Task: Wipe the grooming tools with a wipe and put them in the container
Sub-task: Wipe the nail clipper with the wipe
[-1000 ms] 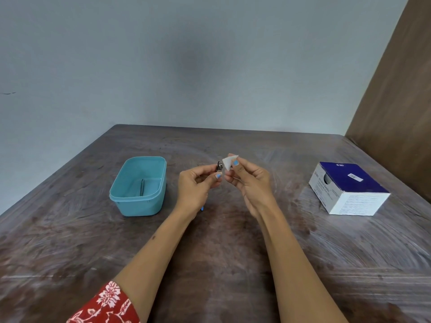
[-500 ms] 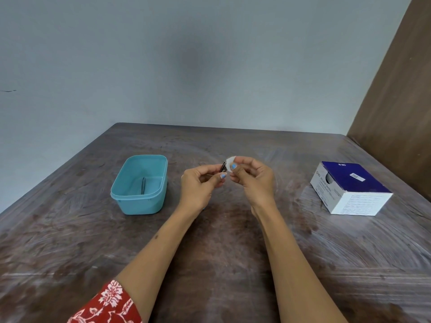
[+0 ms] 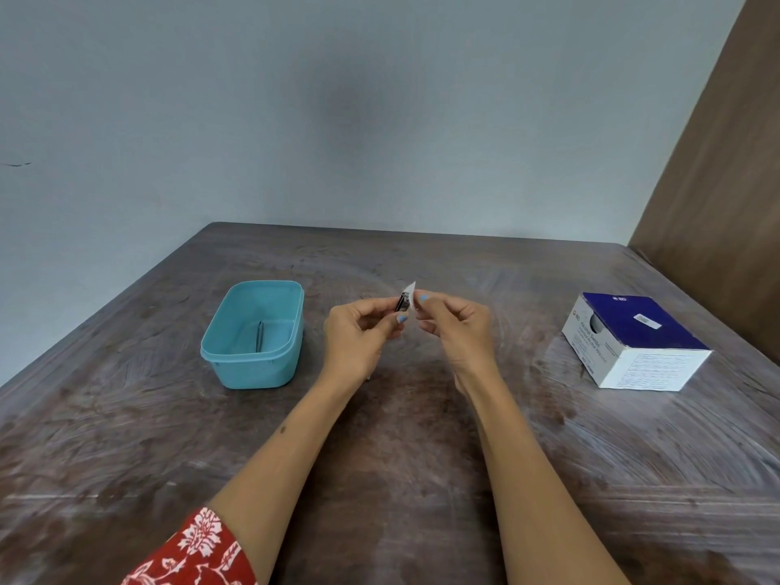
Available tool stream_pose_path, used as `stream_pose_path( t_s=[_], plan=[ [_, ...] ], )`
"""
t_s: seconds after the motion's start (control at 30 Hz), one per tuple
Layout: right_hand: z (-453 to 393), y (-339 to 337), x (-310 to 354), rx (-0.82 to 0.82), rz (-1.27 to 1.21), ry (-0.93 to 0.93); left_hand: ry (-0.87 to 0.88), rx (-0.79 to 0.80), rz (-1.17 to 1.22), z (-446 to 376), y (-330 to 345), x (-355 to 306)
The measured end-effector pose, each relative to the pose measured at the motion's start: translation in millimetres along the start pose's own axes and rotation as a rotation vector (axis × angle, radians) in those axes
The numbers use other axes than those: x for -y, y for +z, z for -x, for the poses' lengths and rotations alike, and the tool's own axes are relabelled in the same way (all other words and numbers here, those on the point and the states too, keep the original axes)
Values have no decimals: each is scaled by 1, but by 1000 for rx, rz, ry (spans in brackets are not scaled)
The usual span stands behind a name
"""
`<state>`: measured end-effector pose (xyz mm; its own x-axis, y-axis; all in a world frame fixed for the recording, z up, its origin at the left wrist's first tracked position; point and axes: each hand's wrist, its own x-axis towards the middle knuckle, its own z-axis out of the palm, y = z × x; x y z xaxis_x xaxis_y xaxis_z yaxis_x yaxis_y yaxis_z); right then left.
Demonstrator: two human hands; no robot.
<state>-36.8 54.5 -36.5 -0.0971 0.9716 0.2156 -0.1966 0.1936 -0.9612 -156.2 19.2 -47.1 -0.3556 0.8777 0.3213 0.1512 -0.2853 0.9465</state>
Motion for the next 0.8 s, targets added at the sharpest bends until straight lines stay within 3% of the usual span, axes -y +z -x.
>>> stream_pose_path(
  t_s=[0.27, 0.8],
  plan=[
    [2, -2, 3, 114, 3, -48, 42, 9, -86, -1, -1, 1],
    [-2, -5, -3, 95, -79, 40, 66, 54, -167, -2, -3, 1]
  ],
)
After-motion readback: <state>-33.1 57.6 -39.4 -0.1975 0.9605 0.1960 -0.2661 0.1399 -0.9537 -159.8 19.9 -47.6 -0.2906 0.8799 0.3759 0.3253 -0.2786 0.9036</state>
